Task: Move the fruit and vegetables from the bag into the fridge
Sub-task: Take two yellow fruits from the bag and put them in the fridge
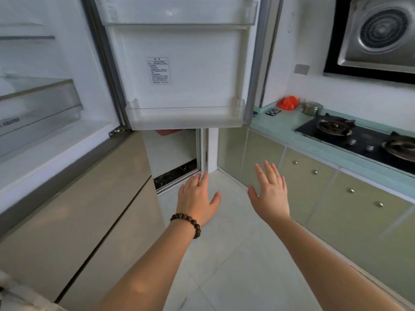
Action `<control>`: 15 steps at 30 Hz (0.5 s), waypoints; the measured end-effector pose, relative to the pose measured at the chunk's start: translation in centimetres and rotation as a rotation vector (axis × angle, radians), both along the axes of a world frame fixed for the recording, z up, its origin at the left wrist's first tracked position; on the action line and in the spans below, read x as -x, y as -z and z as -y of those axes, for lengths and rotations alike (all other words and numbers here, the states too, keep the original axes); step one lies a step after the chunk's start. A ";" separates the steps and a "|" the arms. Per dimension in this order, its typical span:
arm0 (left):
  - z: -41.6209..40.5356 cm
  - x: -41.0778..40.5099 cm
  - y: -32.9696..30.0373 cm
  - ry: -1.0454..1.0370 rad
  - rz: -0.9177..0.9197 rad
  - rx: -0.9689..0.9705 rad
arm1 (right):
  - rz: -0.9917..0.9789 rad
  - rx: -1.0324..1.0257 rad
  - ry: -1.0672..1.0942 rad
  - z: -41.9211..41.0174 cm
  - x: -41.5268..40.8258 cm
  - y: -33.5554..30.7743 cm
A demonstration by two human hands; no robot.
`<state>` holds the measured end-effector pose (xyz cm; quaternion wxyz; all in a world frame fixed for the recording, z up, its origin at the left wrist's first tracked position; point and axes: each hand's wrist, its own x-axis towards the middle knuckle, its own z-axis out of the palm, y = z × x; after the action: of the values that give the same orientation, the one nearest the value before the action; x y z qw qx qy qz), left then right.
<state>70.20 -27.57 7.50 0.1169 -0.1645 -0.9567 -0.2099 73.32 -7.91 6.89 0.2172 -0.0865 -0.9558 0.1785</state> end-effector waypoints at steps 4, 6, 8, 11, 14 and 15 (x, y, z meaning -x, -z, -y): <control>-3.2 -1.0 1.9 0.128 0.035 0.024 | 0.019 0.032 0.122 -1.8 -4.1 1.8; -5.5 -1.8 2.8 0.205 0.047 0.033 | 0.039 0.041 0.191 -3.2 -6.6 2.9; -8.1 -2.9 3.7 0.287 0.042 0.038 | 0.055 0.060 0.265 -4.9 -9.4 4.1; -12.4 -5.0 4.8 0.405 0.068 0.029 | 0.073 0.102 0.386 -7.5 -14.0 5.6; -17.5 -7.9 5.9 0.543 0.099 0.038 | 0.095 0.130 0.524 -10.3 -19.3 6.8; -19.3 -9.0 6.2 0.597 0.102 0.040 | 0.099 0.144 0.576 -11.3 -21.1 7.2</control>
<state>79.24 -8.31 1.34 -0.0013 -0.4302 -0.8745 -0.2241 94.43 3.37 -0.27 0.2052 -0.3778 -0.8862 0.1725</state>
